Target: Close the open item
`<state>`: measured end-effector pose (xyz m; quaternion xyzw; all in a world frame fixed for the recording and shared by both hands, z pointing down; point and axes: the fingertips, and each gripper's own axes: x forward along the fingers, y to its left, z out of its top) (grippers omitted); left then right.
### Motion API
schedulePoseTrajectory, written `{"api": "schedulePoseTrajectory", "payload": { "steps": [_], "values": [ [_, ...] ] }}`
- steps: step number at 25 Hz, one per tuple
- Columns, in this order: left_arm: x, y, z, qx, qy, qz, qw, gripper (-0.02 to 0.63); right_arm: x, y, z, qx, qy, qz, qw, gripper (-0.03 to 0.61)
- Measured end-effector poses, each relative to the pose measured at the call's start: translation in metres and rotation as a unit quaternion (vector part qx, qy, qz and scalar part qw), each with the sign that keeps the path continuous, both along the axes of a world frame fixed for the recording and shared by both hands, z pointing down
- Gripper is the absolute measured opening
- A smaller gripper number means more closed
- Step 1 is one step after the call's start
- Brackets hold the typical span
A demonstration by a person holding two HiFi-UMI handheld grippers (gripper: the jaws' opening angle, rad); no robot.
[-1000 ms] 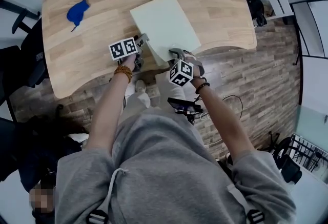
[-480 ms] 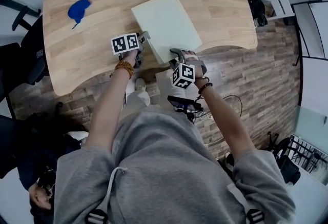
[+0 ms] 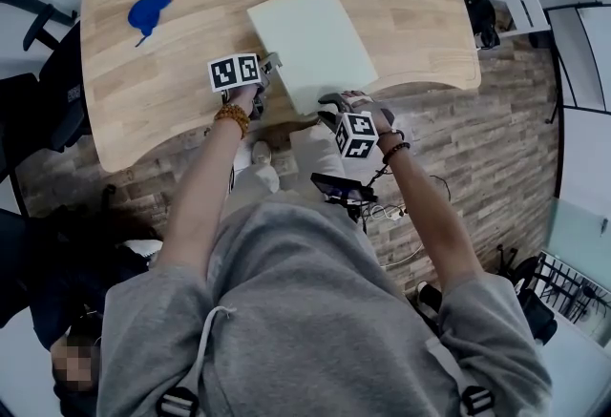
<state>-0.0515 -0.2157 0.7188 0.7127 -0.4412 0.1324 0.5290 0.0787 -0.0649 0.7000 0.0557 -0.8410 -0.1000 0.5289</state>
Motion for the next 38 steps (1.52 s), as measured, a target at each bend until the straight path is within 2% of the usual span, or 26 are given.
{"api": "schedulePoseTrajectory", "payload": {
  "steps": [2, 4, 6, 8, 12, 13, 15, 23, 28, 30, 33, 35, 38],
  "values": [
    [0.0, 0.001, 0.0, -0.001, -0.001, 0.0, 1.0, 0.236, 0.0, 0.008, -0.003, -0.022, -0.02, 0.005, 1.0, 0.118],
    [0.0, 0.001, 0.0, -0.001, 0.0, 0.0, 1.0, 0.236, -0.006, 0.004, -0.013, -0.03, -0.06, 0.035, 0.997, 0.119],
    [0.0, 0.001, 0.001, 0.0, 0.001, -0.001, 1.0, 0.236, -0.014, -0.006, -0.024, -0.027, -0.099, 0.07, 0.992, 0.12],
    [-0.001, 0.001, 0.001, 0.0, 0.002, -0.002, 1.0, 0.236, -0.019, -0.017, -0.029, -0.016, -0.118, 0.098, 0.988, 0.12],
    [0.0, 0.001, 0.001, -0.001, 0.003, -0.002, 1.0, 0.236, -0.017, -0.021, -0.011, -0.036, -0.092, 0.13, 0.987, 0.118],
    [0.0, 0.0, 0.001, -0.001, 0.004, -0.003, 1.0, 0.236, -0.016, -0.019, -0.005, -0.046, -0.084, 0.13, 0.987, 0.116],
    [0.0, 0.0, 0.001, -0.001, 0.005, -0.004, 1.0, 0.236, -0.017, -0.015, -0.002, -0.058, -0.081, 0.129, 0.987, 0.071],
    [0.003, 0.002, -0.007, -0.011, -0.012, -0.004, 0.9999, 0.21, -0.018, -0.013, -0.002, -0.061, -0.078, 0.13, 0.987, 0.069],
    [0.001, 0.007, 0.002, -0.027, 0.013, -0.026, 0.9992, 0.24, -0.018, -0.014, -0.002, -0.065, -0.079, 0.135, 0.985, 0.069],
    [-0.001, 0.006, 0.002, -0.026, 0.007, -0.024, 0.9994, 0.259, -0.018, -0.015, -0.003, -0.066, -0.08, 0.138, 0.985, 0.073],
    [-0.003, 0.006, -0.002, -0.017, -0.003, -0.019, 0.9997, 0.259, -0.016, -0.021, -0.01, -0.072, -0.1, 0.16, 0.979, 0.101],
    [-0.005, 0.006, -0.002, -0.016, 0.005, -0.029, 0.9994, 0.259, -0.015, -0.025, -0.016, -0.071, -0.113, 0.171, 0.976, 0.103],
    [-0.009, 0.008, -0.005, -0.016, 0.023, -0.05, 0.9984, 0.259, -0.015, -0.027, -0.025, -0.059, -0.118, 0.164, 0.978, 0.103]
  ]
}}
